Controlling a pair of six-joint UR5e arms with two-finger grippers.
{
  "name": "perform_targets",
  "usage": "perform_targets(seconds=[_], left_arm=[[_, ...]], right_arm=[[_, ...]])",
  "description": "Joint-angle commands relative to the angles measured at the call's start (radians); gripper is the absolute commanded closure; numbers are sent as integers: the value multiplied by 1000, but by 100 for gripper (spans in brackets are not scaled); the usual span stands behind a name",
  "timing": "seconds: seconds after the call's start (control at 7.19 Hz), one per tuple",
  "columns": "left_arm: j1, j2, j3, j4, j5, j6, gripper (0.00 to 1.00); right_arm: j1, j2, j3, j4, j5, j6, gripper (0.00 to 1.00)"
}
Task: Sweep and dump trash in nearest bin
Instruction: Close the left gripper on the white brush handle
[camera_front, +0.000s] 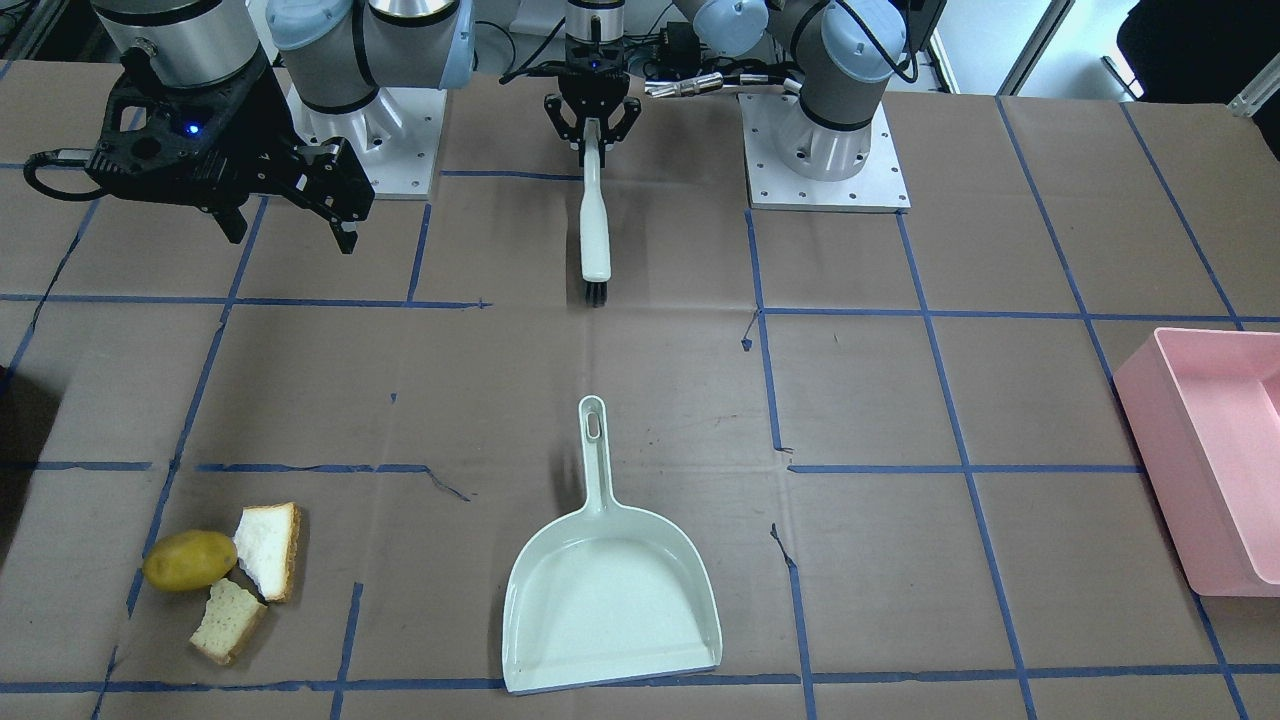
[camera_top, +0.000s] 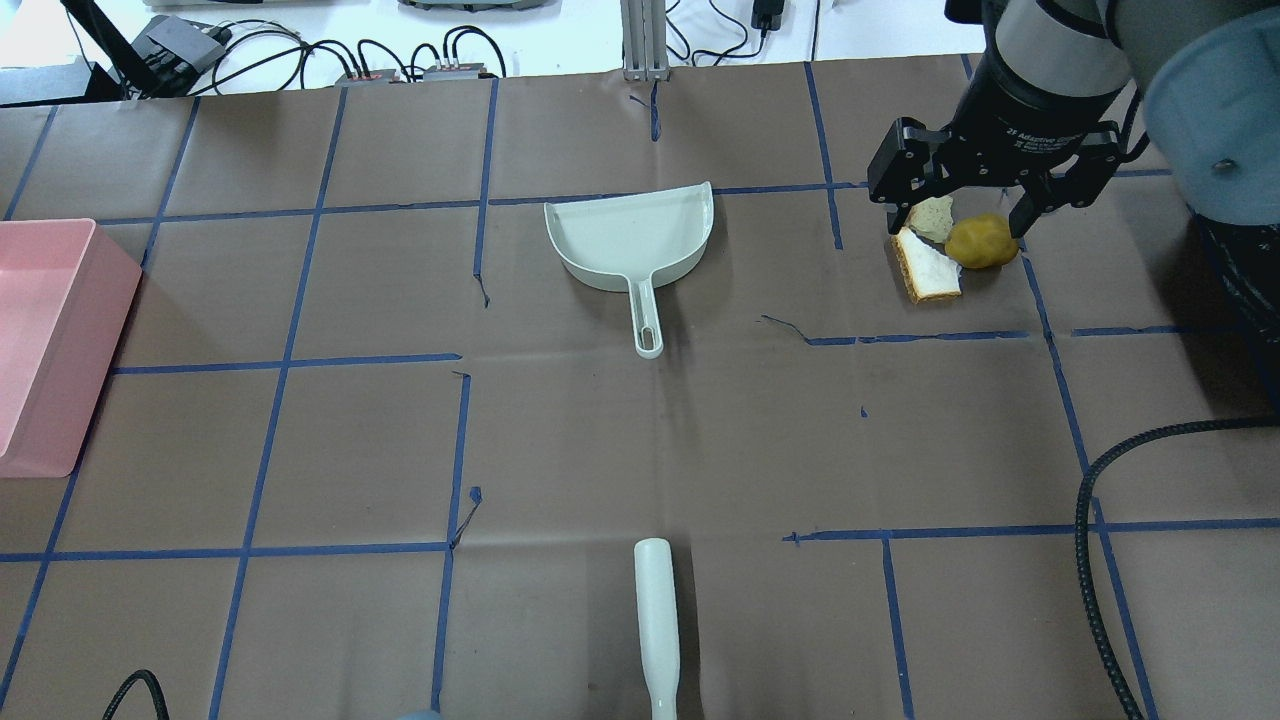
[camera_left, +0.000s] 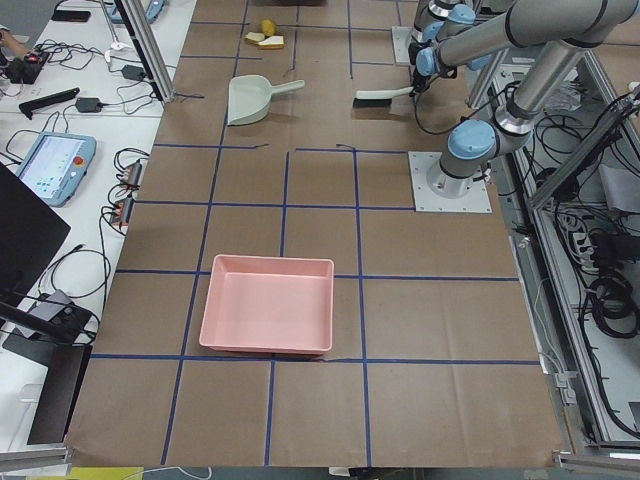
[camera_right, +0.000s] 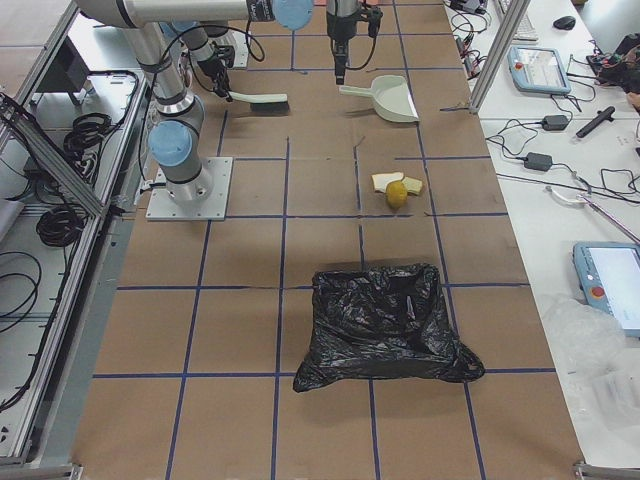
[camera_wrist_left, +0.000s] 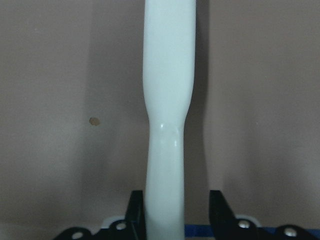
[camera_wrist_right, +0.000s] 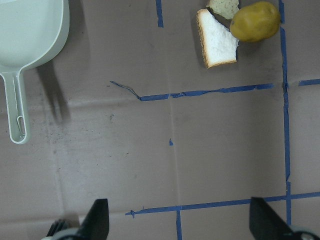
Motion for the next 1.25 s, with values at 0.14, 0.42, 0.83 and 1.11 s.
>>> perform_targets(seconds=[0.14,0.42,0.83,1.11], left_arm=[[-1,23,14,16,-7,6,97],[19,107,55,-52,0,36,100],[188,238,230,-458,-7,193,100],[377,313,304,-606,-7,384,100]], right_arm=[[0,1,0,0,1,-1,0],[0,1,0,0,1,-1,0],[0,1,0,0,7,0,0],[0,1,-1,6,9,-6,0]])
